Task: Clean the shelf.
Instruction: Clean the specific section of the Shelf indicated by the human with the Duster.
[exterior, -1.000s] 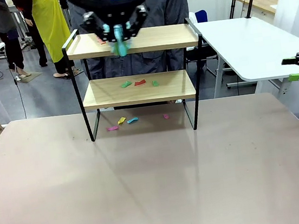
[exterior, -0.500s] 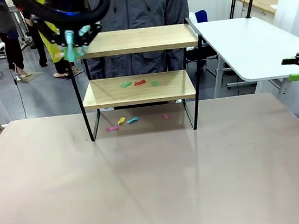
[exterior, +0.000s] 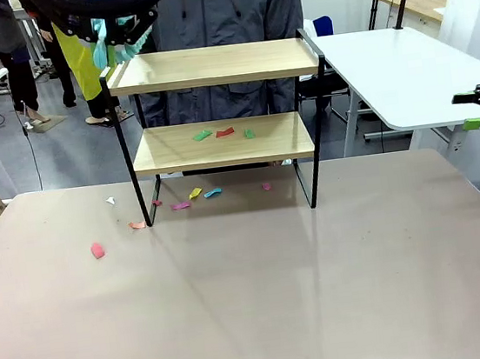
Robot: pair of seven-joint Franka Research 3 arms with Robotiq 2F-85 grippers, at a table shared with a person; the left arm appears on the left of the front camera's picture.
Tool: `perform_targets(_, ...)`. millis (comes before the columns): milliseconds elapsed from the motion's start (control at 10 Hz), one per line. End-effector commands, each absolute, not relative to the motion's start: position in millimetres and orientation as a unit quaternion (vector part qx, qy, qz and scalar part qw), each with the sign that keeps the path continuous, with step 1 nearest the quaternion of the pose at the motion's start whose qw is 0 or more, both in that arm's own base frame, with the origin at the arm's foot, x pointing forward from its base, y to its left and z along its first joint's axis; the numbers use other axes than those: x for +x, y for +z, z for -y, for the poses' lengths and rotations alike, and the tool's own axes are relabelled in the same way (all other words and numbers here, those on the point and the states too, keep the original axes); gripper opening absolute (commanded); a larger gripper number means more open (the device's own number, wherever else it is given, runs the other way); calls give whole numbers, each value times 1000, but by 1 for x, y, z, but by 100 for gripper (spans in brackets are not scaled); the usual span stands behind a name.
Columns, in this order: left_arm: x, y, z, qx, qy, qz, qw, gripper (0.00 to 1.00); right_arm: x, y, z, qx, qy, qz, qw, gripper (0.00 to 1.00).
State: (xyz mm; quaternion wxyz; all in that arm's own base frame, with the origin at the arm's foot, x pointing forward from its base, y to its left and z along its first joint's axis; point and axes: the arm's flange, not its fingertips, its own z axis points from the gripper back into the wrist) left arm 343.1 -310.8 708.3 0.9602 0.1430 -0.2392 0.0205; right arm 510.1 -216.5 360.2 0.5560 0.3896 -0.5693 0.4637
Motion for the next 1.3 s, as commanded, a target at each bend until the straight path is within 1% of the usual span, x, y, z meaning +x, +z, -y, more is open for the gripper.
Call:
perform_targets(0, 353, 696, 304, 157, 42, 216, 963, 13, 511, 363, 216, 387, 465, 570, 556, 100)
perform_targets(100, 353, 696, 304, 157, 42, 216, 963, 13, 511, 363, 216, 387, 465, 570, 556, 100)
perform_targets(200, 348, 703, 309, 149, 26, 231, 961, 13, 511, 363, 216, 387, 465, 570, 556, 100)
perform_targets(300, 336, 714, 310, 106, 13, 296, 949, 13, 511, 363, 216, 387, 465, 570, 556, 100)
perform_targets(400, 322, 731, 297, 61, -14, 330, 942, 13, 511, 363, 216, 387, 465, 570, 556, 100)
perform_targets(500, 312, 743, 277, 35, -41, 338, 940, 13, 511, 363, 216, 387, 465, 570, 556, 100)
perform_targets(800, 278, 759, 207, -37, -224, 311, 923, 13, 511, 363, 216, 387, 465, 570, 556, 100)
perform_targets(1000, 262, 759, 178, -71, -348, 289, 889, 13, 511, 363, 216, 387, 465, 570, 556, 100)
perform_targets(1200, 252, 748, 160, -85, -473, 267, 835, 13, 511, 363, 216, 387, 465, 570, 556, 100)
